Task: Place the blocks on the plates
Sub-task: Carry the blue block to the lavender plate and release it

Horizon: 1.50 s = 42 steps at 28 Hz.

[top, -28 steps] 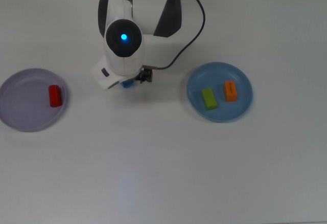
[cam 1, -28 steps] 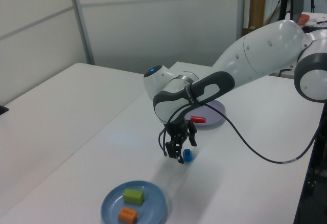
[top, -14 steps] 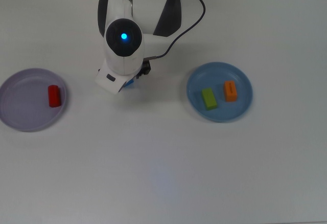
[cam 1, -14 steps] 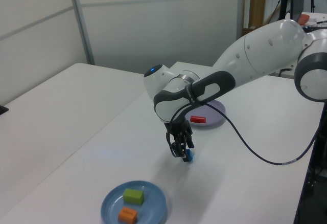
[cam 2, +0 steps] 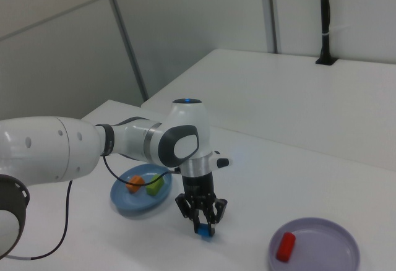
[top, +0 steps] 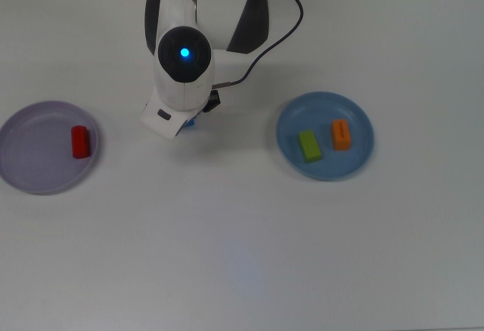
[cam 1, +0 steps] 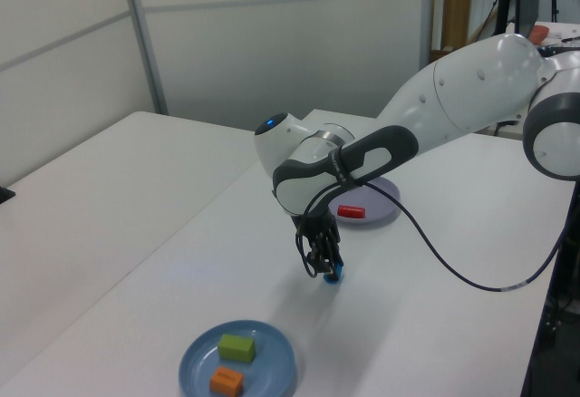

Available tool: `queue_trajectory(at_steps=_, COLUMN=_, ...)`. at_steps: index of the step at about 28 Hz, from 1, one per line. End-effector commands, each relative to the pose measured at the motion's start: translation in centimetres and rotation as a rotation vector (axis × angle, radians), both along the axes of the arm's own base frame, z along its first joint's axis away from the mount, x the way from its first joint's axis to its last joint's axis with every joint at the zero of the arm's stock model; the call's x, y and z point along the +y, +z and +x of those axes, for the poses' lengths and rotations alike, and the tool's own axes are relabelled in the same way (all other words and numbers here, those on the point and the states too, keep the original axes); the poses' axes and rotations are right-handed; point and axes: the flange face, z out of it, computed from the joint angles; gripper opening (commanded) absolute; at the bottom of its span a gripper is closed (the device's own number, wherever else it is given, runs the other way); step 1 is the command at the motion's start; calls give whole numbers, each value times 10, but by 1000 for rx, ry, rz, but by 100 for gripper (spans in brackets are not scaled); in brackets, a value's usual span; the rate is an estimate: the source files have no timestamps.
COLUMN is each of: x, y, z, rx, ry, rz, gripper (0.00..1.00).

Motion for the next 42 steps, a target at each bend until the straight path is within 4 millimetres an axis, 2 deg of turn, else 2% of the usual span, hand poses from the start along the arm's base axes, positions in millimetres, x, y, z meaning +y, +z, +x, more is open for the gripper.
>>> queue_trajectory(at_steps=1, x=-20, y=48, z=4, rx=-74, ry=-5, rz=-4, gripper=0)
queue_trajectory(at_steps=2, x=-32, y=58, z=7, rx=-92, ry=-28, rz=-4, gripper=0)
queue_trajectory(at_steps=3, x=-55, y=74, z=11, rx=-130, ry=-74, rz=-5, gripper=0)
queue_trajectory(at_steps=5, x=-75, y=90, z=15, rx=-172, ry=-123, rz=5, gripper=0)
queue_trajectory(at_steps=8, x=-109, y=105, z=19, rx=-224, ry=-189, rz=27, gripper=0)
queue_trajectory(at_steps=9, x=-128, y=111, z=21, rx=-277, ry=-223, rz=26, gripper=0)
queue_trajectory(at_steps=12, x=-152, y=114, z=25, rx=-367, ry=-273, rz=9, gripper=0)
queue_trajectory(at_steps=13, x=-171, y=108, z=27, rx=-405, ry=-330, rz=-7, gripper=0)
queue_trajectory(at_steps=18, x=-206, y=82, z=36, rx=-526, ry=-441, rz=-48, gripper=0)
queue_trajectory(at_steps=19, x=-217, y=70, z=37, rx=-555, ry=-469, rz=-60, gripper=0)
queue_trajectory(at_steps=23, x=-231, y=55, z=35, rx=-548, ry=-483, rz=-74, gripper=0)
queue_trajectory(at_steps=26, x=-245, y=44, z=25, rx=-528, ry=-494, rz=-84, gripper=0)
queue_trajectory(at_steps=30, x=-253, y=31, z=21, rx=-509, ry=-498, rz=-94, gripper=0)
queue_trajectory(at_steps=34, x=-252, y=20, z=22, rx=-490, ry=-485, rz=-104, gripper=0)
queue_trajectory(at_steps=36, x=-252, y=19, z=21, rx=-489, ry=-488, rz=-103, gripper=18)
queue_trajectory(at_steps=37, x=-252, y=19, z=21, rx=-489, ry=-488, rz=-103, gripper=33)
queue_trajectory(at_steps=38, x=-252, y=20, z=22, rx=-490, ry=-488, rz=-103, gripper=54)
queue_trajectory(at_steps=39, x=-252, y=19, z=21, rx=-489, ry=-492, rz=-104, gripper=100)
queue_trajectory(at_steps=42, x=-250, y=18, z=22, rx=-486, ry=-490, rz=-102, gripper=100)
